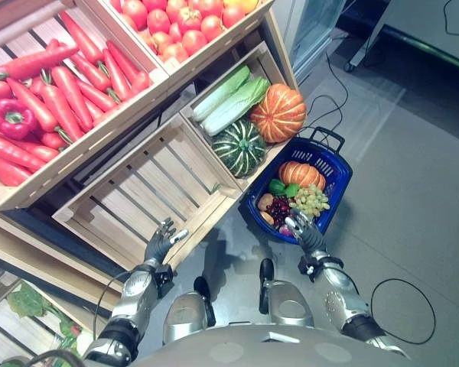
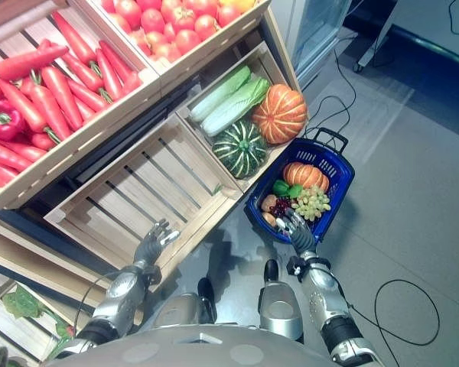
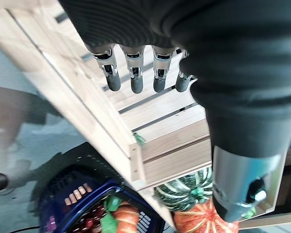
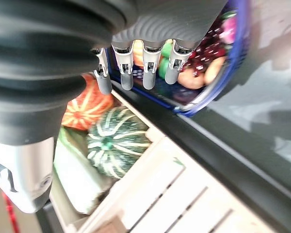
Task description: Pick up fruits and vegetables into the basket
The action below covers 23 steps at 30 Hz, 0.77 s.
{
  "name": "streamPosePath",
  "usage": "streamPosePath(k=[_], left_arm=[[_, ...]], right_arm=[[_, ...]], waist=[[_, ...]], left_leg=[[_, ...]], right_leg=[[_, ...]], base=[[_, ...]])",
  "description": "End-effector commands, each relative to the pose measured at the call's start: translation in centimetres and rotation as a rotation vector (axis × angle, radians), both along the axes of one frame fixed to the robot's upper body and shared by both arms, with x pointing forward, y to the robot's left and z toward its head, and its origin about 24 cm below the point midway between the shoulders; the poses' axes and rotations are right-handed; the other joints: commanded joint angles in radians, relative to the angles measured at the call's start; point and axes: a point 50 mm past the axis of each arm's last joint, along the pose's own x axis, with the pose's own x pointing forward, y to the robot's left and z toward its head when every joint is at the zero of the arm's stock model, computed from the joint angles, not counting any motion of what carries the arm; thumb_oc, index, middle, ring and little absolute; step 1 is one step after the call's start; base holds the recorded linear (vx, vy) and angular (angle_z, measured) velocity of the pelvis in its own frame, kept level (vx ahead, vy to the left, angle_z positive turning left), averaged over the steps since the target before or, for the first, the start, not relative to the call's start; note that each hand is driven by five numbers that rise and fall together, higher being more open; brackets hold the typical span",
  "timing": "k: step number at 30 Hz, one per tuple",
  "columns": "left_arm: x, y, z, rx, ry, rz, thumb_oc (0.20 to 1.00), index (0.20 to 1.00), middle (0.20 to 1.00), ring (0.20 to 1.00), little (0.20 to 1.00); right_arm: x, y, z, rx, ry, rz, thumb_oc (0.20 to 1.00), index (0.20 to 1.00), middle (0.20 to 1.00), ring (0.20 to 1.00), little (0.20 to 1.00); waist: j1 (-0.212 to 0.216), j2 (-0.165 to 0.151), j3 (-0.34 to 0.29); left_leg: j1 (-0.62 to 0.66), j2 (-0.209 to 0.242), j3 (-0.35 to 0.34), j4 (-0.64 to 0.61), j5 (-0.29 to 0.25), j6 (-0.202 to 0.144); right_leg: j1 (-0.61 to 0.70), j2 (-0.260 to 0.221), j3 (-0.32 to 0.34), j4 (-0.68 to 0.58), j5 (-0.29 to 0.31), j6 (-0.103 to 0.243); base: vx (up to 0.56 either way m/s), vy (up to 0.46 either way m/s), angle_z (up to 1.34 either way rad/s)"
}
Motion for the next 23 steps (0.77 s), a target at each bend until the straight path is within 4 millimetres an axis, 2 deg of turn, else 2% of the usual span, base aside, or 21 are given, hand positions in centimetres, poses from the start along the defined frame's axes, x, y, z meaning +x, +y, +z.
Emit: streamPosePath(k=[1, 7, 13, 16, 19, 23], left_arm=[[0.2, -0.1, 0.2, 0.015, -0.021, -0.092, 1.000, 1.000, 1.000, 1.000, 1.000], [-0.8, 0.3, -0.8, 0.034, 0.043, -0.234, 1.000, 1.000, 1.000, 1.000, 1.000], [-2.5, 0.1, -2.3, -0.082, 0.154, -0.250, 1.000, 1.000, 1.000, 1.000, 1.000], [-3.0, -0.1, -2.9, -0.136, 0.202, -0.236, 1.000, 1.000, 1.000, 1.000, 1.000], [-3.5, -0.5, -3.3, -0.172, 0.239, -0.257, 1.000, 1.000, 1.000, 1.000, 1.000], [-3.6, -1.1, -3.5, -0.165, 0.256, -0.296, 1.000, 1.000, 1.000, 1.000, 1.000]], right_arm=[[0.8, 0.4, 0.5, -0.027, -0.024, 0.097, 1.000, 1.000, 1.000, 1.000, 1.000], [-1.6, -0.3, -2.3, -0.063, 0.166, 0.148, 1.000, 1.000, 1.000, 1.000, 1.000], [-4.7, -0.7, -5.0, -0.110, 0.389, 0.253, 1.000, 1.000, 1.000, 1.000, 1.000], [-5.6, -0.9, -5.6, -0.101, 0.457, 0.289, 1.000, 1.000, 1.000, 1.000, 1.000], [-5.5, -1.0, -5.7, -0.070, 0.465, 0.232, 1.000, 1.000, 1.000, 1.000, 1.000], [-5.7, -1.0, -5.9, -0.059, 0.499, 0.242, 1.000, 1.000, 1.000, 1.000, 1.000]], waist=[[0.012, 0.009, 0.022], [0.019, 0.011, 0.004], [0.035, 0.013, -0.013], [0.044, 0.014, -0.021], [0.051, 0.012, -0.026], [0.050, 0.009, -0.030]], left_leg=[[0.002, -0.025, -0.049, -0.023, -0.011, 0.042], [0.027, -0.023, -0.046, -0.056, -0.004, 0.038], [0.047, -0.027, -0.045, -0.066, -0.009, 0.036], [0.055, -0.027, -0.051, -0.073, -0.009, 0.034], [0.061, -0.027, -0.055, -0.078, -0.009, 0.033], [0.069, -0.025, -0.049, -0.094, -0.004, 0.031]], right_leg=[[0.047, -0.048, -0.033, 0.078, -0.062, 0.075], [0.073, -0.042, -0.050, 0.046, -0.059, 0.075], [0.104, -0.046, -0.080, 0.003, -0.047, 0.074], [0.115, -0.045, -0.090, -0.009, -0.047, 0.071], [0.124, -0.044, -0.097, -0.017, -0.046, 0.071], [0.129, -0.042, -0.099, -0.031, -0.040, 0.071]], base=[[-0.03, 0.027, 0.02], [-0.04, 0.032, 0.00], [-0.03, 0.006, -0.01], [-0.01, 0.000, 0.04], [-0.02, -0.013, 0.03], [-0.01, -0.006, 0.02]])
